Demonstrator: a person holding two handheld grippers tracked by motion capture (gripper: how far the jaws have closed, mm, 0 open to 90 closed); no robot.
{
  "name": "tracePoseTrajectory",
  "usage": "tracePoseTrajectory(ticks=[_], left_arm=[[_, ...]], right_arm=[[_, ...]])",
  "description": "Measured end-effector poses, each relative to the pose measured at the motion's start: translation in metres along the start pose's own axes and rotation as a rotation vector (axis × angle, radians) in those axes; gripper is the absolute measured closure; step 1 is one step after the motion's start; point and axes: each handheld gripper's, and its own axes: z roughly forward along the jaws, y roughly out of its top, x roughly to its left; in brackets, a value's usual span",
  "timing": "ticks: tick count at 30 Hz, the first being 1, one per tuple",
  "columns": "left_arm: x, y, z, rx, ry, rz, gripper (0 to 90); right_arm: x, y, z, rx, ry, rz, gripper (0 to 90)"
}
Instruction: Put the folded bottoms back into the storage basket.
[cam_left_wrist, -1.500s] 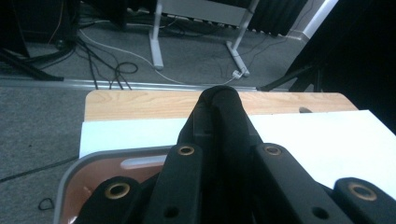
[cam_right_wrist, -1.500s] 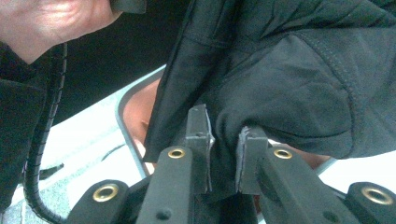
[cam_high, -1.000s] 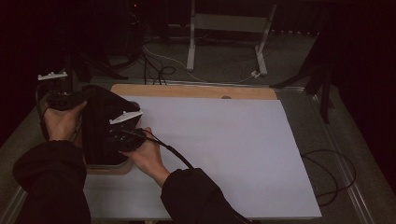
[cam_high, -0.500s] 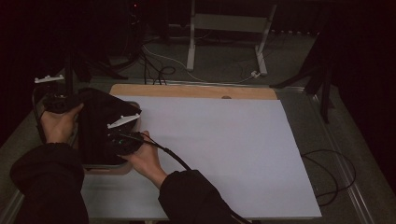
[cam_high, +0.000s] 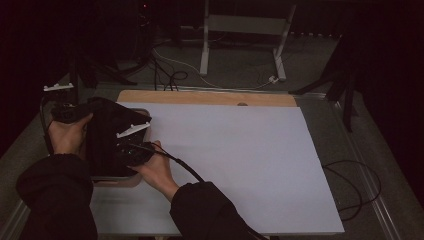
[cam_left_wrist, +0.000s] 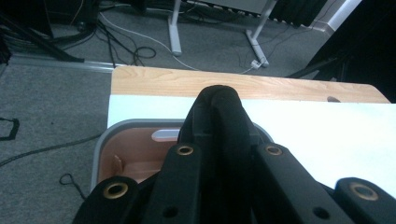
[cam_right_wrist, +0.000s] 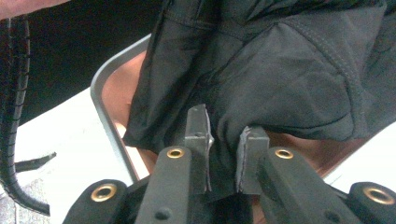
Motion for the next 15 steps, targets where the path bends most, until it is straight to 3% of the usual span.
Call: tracePoseTrajectory(ticks=[5,8,10,11,12,14,15], left_arm=[[0.0000,-0.0021,0.0024,0.009,-0.003,-0.004,84.6],[-0.0007,-0.0037,0.0050,0.012,-0.003,-0.003,84.5],[-0.0007,-0.0040,0.0065,0.025,0.018,-0.008,83.4],[-0.0006,-0.0040,0.0072,0.023,0.041,-0.019,78.8],[0.0004,-0.0036,0.0079,0.016,0.052,-0.047,66.7],[-0.0009,-0.0037,0.0083,0.009,0.069,-0.053,40.9],[-0.0017,-0.0038,0.0091,0.018,0.078,-0.049,31.4]], right_arm=[[-0.0013,-0.0018,0.0018,0.007,-0.003,0.017,78.3],[-0.0030,-0.0032,0.0024,0.006,-0.020,-0.003,78.2],[-0.0026,-0.0039,0.0031,0.011,-0.019,0.004,77.2],[-0.0019,-0.0043,0.0040,0.004,-0.023,0.009,74.3],[-0.0026,-0.0053,0.0035,0.002,-0.051,-0.013,64.5],[-0.0035,-0.0063,0.0026,-0.029,-0.054,0.014,36.1],[-0.0041,-0.0066,0.0005,-0.044,-0.059,0.019,33.0]])
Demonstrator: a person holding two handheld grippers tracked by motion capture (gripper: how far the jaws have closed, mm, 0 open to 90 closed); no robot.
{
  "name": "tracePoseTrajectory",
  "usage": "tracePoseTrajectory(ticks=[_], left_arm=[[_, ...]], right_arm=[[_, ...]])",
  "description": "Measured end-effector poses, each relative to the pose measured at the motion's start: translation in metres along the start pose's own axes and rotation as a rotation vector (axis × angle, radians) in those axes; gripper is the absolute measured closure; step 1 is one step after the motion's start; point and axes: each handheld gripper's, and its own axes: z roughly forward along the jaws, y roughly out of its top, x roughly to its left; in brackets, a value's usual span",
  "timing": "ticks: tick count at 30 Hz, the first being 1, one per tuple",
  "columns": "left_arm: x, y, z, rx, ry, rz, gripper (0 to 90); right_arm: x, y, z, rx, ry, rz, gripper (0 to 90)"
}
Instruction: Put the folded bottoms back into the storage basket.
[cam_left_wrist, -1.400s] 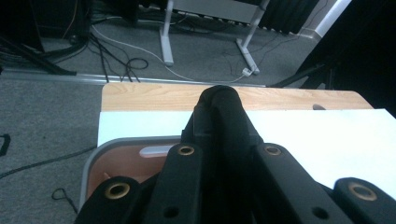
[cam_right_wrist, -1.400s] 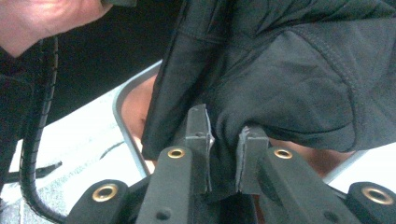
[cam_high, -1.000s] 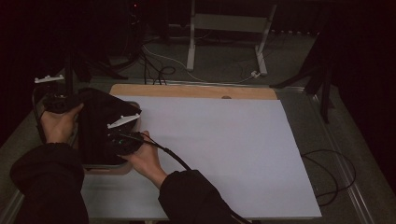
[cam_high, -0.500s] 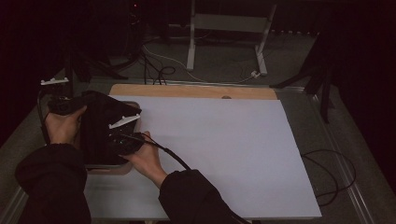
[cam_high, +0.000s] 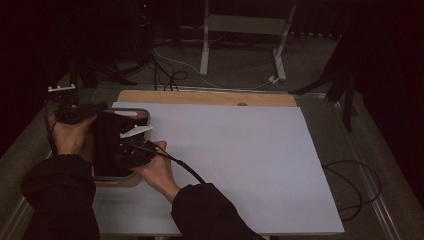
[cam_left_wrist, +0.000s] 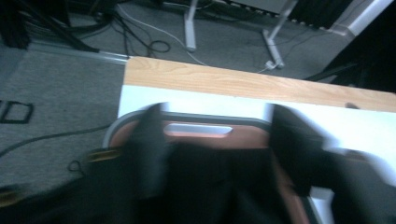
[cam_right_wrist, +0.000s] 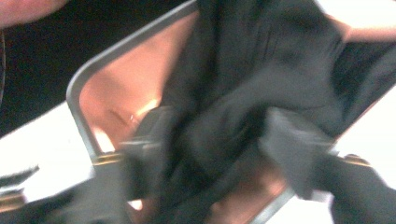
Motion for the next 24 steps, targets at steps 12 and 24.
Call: tracePoseTrajectory(ticks=[12,24], left_arm=[[-0.010,-0.007,0.008,0.017,-0.036,0.041,4.8],[-0.034,-0.013,0.004,-0.014,-0.047,0.097,0.0]], right_arm=[[-0.013,-0.004,-0.014,-0.007,0.017,0.002,15.5],[-0.025,-0.010,-0.030,-0.021,0.002,-0.011,9.9]])
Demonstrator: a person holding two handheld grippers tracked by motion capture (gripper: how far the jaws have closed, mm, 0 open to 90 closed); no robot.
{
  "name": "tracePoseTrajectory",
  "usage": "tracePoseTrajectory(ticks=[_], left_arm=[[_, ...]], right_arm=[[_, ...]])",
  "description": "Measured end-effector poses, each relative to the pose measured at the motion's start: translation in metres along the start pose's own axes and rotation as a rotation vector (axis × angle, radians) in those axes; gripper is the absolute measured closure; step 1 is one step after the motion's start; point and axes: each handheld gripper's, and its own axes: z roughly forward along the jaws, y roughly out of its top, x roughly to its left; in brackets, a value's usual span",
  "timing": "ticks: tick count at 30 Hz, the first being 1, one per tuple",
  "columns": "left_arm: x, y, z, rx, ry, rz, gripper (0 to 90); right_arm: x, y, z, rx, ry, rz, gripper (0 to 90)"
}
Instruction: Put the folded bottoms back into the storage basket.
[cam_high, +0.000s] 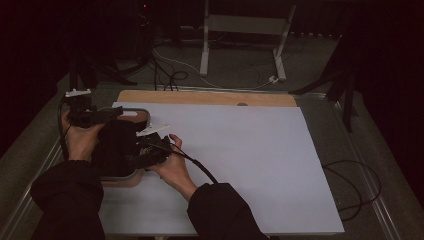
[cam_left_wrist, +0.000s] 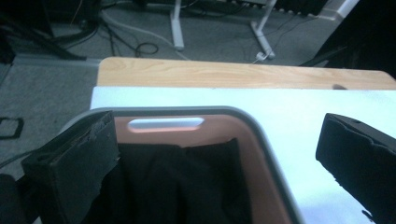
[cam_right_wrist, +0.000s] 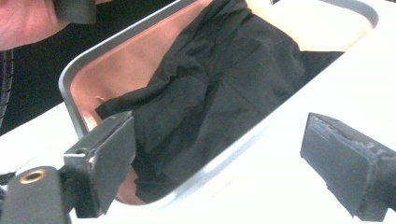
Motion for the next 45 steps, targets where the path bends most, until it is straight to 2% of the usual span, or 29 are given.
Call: tracePoseTrajectory(ticks=[8,17,22,24,26,28,33,37,39,41,45], left_arm=[[-0.022,-0.003,-0.007,-0.018,-0.024,0.073,0.0],[-0.037,-0.010,-0.020,-0.052,-0.070,0.105,0.0],[-0.046,-0.015,-0.023,-0.056,-0.080,0.129,0.0],[-0.049,-0.017,-0.022,-0.049,-0.078,0.145,0.0],[-0.053,-0.020,-0.021,-0.040,-0.082,0.158,0.0],[-0.055,-0.024,-0.021,-0.044,-0.100,0.154,0.0],[-0.064,-0.033,-0.023,-0.061,-0.119,0.161,0.0],[-0.070,-0.042,-0.028,-0.080,-0.134,0.171,0.0],[-0.073,-0.047,-0.031,-0.083,-0.138,0.179,0.0],[-0.076,-0.053,-0.033,-0.086,-0.142,0.184,0.0],[-0.081,-0.063,-0.036,-0.084,-0.139,0.205,0.0]], right_arm=[[-0.012,-0.006,-0.019,-0.017,-0.028,-0.010,9.4],[-0.031,-0.014,-0.047,-0.040,-0.063,-0.002,9.2],[-0.042,-0.021,-0.062,-0.050,-0.081,-0.005,9.1],[-0.046,-0.024,-0.069,-0.048,-0.084,0.012,9.0],[-0.051,-0.029,-0.075,-0.036,-0.098,-0.020,8.9],[-0.055,-0.032,-0.082,-0.036,-0.106,-0.029,8.8],[-0.065,-0.040,-0.104,-0.054,-0.124,-0.018,8.8],[-0.069,-0.045,-0.114,-0.059,-0.132,-0.022,8.8],[-0.072,-0.050,-0.125,-0.059,-0.151,-0.050,8.8],[-0.075,-0.054,-0.132,-0.063,-0.158,-0.054,8.8],[-0.079,-0.063,-0.145,-0.067,-0.213,-0.087,8.7]])
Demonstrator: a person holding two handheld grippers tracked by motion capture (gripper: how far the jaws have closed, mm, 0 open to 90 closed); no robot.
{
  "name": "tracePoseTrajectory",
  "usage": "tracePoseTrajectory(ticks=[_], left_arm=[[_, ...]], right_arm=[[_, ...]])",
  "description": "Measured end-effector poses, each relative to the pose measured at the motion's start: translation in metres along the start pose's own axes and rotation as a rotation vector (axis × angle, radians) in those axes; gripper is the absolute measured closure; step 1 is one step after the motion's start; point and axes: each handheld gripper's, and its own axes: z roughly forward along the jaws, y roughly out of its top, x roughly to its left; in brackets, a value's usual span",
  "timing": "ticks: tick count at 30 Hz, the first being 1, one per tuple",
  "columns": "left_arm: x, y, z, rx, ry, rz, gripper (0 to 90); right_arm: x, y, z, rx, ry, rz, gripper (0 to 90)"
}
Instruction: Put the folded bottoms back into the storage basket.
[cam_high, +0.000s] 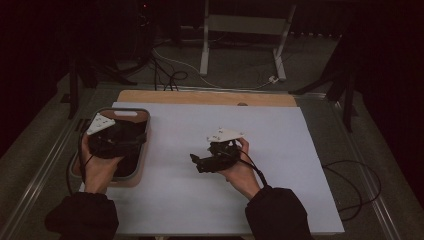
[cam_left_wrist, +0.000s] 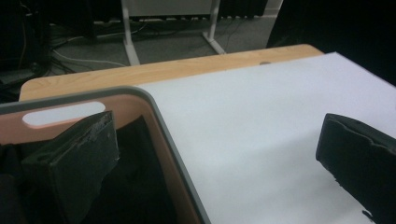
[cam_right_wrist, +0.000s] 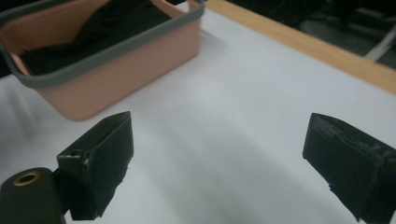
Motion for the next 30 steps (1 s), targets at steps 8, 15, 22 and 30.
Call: tracePoseTrajectory(ticks=[8,15,22,30], left_arm=[[-0.010,-0.014,-0.005,-0.017,-0.003,0.004,0.0],[-0.014,-0.026,-0.010,-0.039,-0.013,0.004,0.0],[-0.019,-0.037,-0.016,-0.064,-0.021,0.010,0.0],[-0.020,-0.046,-0.016,-0.069,-0.031,-0.003,0.0]], right_arm=[[-0.017,-0.017,-0.026,-0.021,-0.016,0.025,8.7],[-0.031,-0.035,-0.046,-0.036,-0.054,0.051,8.7],[-0.049,-0.055,-0.066,-0.059,-0.094,0.081,8.7],[-0.069,-0.076,-0.091,-0.117,-0.133,0.127,8.7]])
